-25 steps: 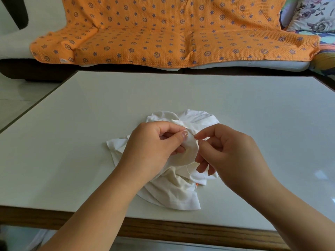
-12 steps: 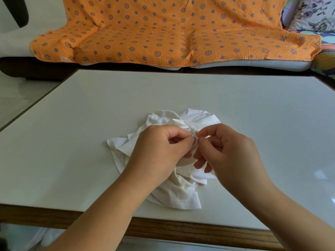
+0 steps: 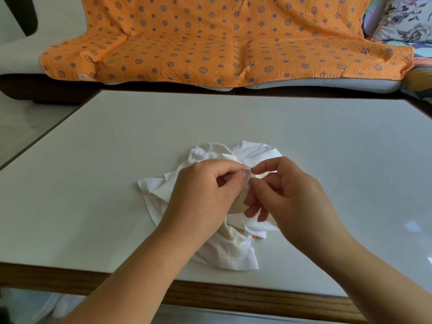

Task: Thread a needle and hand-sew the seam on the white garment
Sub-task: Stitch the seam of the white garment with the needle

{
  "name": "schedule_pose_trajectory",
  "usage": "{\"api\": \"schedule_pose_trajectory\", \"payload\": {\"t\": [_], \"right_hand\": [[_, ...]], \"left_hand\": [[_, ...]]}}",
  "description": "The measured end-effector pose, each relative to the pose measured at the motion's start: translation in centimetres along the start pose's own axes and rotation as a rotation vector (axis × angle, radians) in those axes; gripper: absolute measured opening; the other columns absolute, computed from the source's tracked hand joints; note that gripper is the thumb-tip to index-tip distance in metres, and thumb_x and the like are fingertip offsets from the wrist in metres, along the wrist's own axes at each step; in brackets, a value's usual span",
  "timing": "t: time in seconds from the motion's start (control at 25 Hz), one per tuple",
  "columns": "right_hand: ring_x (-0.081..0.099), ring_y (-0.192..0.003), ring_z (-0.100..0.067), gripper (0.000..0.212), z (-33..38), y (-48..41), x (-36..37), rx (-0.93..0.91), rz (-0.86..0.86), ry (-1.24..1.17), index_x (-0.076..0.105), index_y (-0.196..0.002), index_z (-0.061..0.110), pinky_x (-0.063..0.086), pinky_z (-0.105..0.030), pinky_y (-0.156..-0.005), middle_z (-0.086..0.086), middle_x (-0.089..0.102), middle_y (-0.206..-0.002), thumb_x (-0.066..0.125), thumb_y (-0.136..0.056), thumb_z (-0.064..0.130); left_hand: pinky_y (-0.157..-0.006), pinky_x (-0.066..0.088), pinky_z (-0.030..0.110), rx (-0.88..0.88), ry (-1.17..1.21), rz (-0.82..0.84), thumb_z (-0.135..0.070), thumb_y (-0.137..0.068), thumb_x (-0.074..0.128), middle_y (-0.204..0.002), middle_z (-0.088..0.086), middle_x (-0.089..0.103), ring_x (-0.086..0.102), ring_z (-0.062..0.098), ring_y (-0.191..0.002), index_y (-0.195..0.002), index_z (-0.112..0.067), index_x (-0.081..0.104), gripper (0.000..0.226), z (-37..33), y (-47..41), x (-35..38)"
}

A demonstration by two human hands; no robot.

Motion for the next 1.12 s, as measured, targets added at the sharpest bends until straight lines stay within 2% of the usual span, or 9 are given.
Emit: {"api": "schedule_pose_trajectory", "payload": {"t": [0.16, 0.36, 0.6, 0.76, 1.0, 1.12], "right_hand": [[0.060, -0.046, -0.005, 0.014, 0.21, -0.07, -0.40, 0.036, 0.060, 0.018, 0.062, -0.090, 0.020, 0.041, -0.008, -0.048, 0.002, 0.071, -0.062, 0.054, -0.095, 0.010], [0.062, -0.048, -0.010, 0.024, 0.33, 0.06, -0.67, 0.031, 0.076, -0.017, 0.066, -0.095, 0.024, 0.045, -0.012, -0.052, -0.001, 0.071, -0.062, 0.052, -0.091, 0.005], [0.062, -0.049, -0.013, 0.032, 0.48, 0.24, -0.80, 0.035, 0.105, -0.070, 0.069, -0.096, 0.027, 0.046, -0.015, -0.052, -0.005, 0.071, -0.063, 0.051, -0.089, 0.001], [0.062, -0.047, -0.011, 0.031, 0.58, 0.24, -0.64, 0.035, 0.103, -0.079, 0.069, -0.096, 0.027, 0.046, -0.015, -0.050, -0.006, 0.071, -0.063, 0.052, -0.091, 0.002], [0.060, -0.045, -0.008, 0.028, 0.56, 0.24, -0.60, 0.043, 0.086, -0.055, 0.069, -0.098, 0.025, 0.046, -0.013, -0.050, -0.004, 0.071, -0.062, 0.052, -0.091, 0.003], [0.059, -0.044, -0.007, 0.028, 0.59, 0.29, -0.63, 0.038, 0.066, -0.043, 0.069, -0.096, 0.024, 0.045, -0.012, -0.049, -0.003, 0.070, -0.061, 0.052, -0.091, 0.003]], "left_hand": [[-0.065, 0.050, 0.021, 0.031, -0.048, -0.025, -0.024, -0.090, 0.066, -0.074, -0.014, 0.067, 0.065, 0.008, -0.071, -0.081, -0.024, 0.076, 0.014, 0.04, 0.01, -0.02], [-0.066, 0.044, 0.006, -0.018, -0.022, -0.017, -0.026, -0.091, 0.065, -0.073, -0.026, 0.067, 0.065, -0.004, -0.074, -0.087, -0.033, 0.076, 0.014, 0.27, -0.16, -0.10], [-0.066, 0.051, 0.012, -0.103, 0.066, 0.032, -0.027, -0.095, 0.061, -0.072, -0.016, 0.071, 0.068, -0.001, -0.067, -0.084, -0.039, 0.070, 0.019, 0.46, -0.35, -0.21], [-0.069, 0.053, 0.015, -0.116, 0.073, 0.060, -0.028, -0.095, 0.059, -0.073, -0.015, 0.071, 0.067, -0.001, -0.069, -0.086, -0.038, 0.070, 0.018, 0.45, -0.27, -0.18], [-0.065, 0.049, 0.011, -0.102, 0.054, 0.067, -0.027, -0.095, 0.059, -0.073, -0.015, 0.071, 0.067, -0.002, -0.068, -0.085, -0.039, 0.070, 0.019, 0.47, -0.24, -0.19], [-0.067, 0.051, 0.013, -0.109, 0.068, 0.071, -0.027, -0.095, 0.060, -0.074, -0.014, 0.072, 0.068, -0.001, -0.069, -0.087, -0.037, 0.072, 0.017, 0.42, -0.16, -0.17]]}}
Point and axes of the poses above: each hand's wrist, its own y-axis away from the middle knuckle, its own x-axis out of the palm, z = x × y, the point moved 4 cm from there along -y, towards the middle knuckle
